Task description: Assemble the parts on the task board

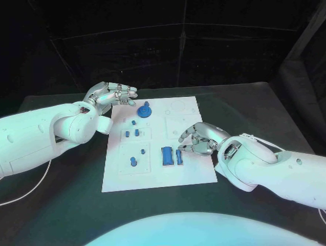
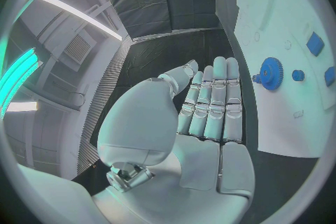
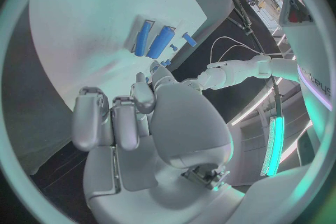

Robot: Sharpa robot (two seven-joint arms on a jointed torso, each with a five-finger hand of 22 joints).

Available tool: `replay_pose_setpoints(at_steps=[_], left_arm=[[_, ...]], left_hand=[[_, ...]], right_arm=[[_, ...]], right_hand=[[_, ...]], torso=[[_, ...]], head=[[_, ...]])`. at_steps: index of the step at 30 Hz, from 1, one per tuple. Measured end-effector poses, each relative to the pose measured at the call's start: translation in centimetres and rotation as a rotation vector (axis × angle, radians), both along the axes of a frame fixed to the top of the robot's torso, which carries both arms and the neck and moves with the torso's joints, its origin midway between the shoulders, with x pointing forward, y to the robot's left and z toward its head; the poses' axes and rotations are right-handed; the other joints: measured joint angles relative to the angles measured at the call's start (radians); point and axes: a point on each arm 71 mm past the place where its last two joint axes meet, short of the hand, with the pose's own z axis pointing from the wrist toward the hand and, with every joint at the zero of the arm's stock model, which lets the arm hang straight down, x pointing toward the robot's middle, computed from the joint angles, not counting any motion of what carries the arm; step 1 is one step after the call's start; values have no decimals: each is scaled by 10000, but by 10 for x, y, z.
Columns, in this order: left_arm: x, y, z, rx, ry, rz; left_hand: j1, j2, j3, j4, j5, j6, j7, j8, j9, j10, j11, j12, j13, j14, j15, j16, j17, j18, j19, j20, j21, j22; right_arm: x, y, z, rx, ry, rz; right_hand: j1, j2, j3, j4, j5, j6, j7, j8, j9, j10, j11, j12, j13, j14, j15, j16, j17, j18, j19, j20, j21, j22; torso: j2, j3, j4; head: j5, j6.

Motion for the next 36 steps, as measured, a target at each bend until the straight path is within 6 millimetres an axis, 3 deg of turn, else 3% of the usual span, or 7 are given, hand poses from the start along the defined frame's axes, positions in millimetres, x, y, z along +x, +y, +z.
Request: replay_pose_setpoints(at_steps=[4, 10, 11, 13, 16, 18, 36], left_arm=[[0, 0, 0, 0, 0, -1], [0, 0, 0, -1, 0, -4], [0, 0, 0, -1, 0, -4], [0, 0, 0, 0, 0, -1], [0, 0, 0, 1, 0, -2], [0, 0, 0, -1, 0, -7], [1, 0, 0, 3, 0, -1]], left_hand=[[0, 0, 0, 0, 0, 0, 0, 0, 0, 0, 0, 0, 0, 0, 0, 0, 0, 0, 0, 0, 0, 0], [0, 0, 0, 0, 0, 0, 0, 0, 1, 0, 0, 0, 0, 0, 0, 0, 0, -1, 0, 0, 0, 0], [0, 0, 0, 0, 0, 0, 0, 0, 0, 0, 0, 0, 1, 0, 0, 0, 0, -1, 0, 0, 0, 0], [0, 0, 0, 0, 0, 0, 0, 0, 1, 0, 0, 0, -8, 0, 0, 0, 0, 0, 0, 0, 0, 1], [0, 0, 0, 0, 0, 0, 0, 0, 1, 0, 0, 0, -8, 0, 0, 0, 1, 0, 0, 0, 0, 1], [0, 0, 0, 0, 0, 0, 0, 0, 1, 0, 0, 0, -8, 0, 0, 0, 1, 0, 0, 0, 0, 0], [0, 0, 0, 0, 0, 0, 0, 0, 1, 0, 0, 0, -6, 0, 0, 0, 1, -1, 0, 0, 0, 1]], right_arm=[[0, 2, 2, -27, -375, 388], [2, 3, 0, -282, -523, 704], [2, 4, -1, -359, -517, 749], [2, 4, -2, -468, -493, 814], [3, 5, -3, -639, -437, 897], [3, 5, -4, -743, -393, 940], [4, 8, -9, -1249, -59, 1174]], right_hand=[[469, 28, 691, -363, 463, 152, 126, -331, -385, -55, 55, -81, -40, -8, 61, 0, 0, 0, -16, 58, 0, 0], [597, -27, 1884, -591, 1037, 575, 100, -668, -839, -111, 33, -147, -104, -19, 84, -57, -1, 0, 0, 74, 0, 1], [532, -90, 2227, -611, 1092, 698, 107, -726, -947, -111, 33, -147, -135, -19, 84, -58, -1, 0, -26, 100, 0, 0], [158, -465, 3112, -692, 1104, 959, 124, -951, -1234, -111, 32, -156, -178, -17, 84, -58, -1, 0, -39, 113, 0, 1], [-202, -821, 3728, -803, 1238, 1057, 124, -1038, -1432, -110, 31, -154, -65, -18, 79, -58, -1, 0, -39, 112, 0, 6], [-373, -934, 4052, -893, 1416, 1071, 138, -1078, -1535, -110, 32, -154, -89, -18, 78, -58, -1, 0, -38, 112, 0, 14], [-843, -908, 4749, -1092, 1646, 1292, 73, -1076, -1724, -109, 32, -59, -60, -18, 79, -58, -2, 0, -37, 110, 0, 105]], torso=[[0, 2, 0], [1, 4, 3], [1, 4, 7], [2, 4, 9], [1, 4, 10], [1, 4, 12], [0, 2, 8]], head=[[-12, -7], [-14, -16], [-14, -20], [-14, -25], [6, -35], [10, -37], [58, -64]])
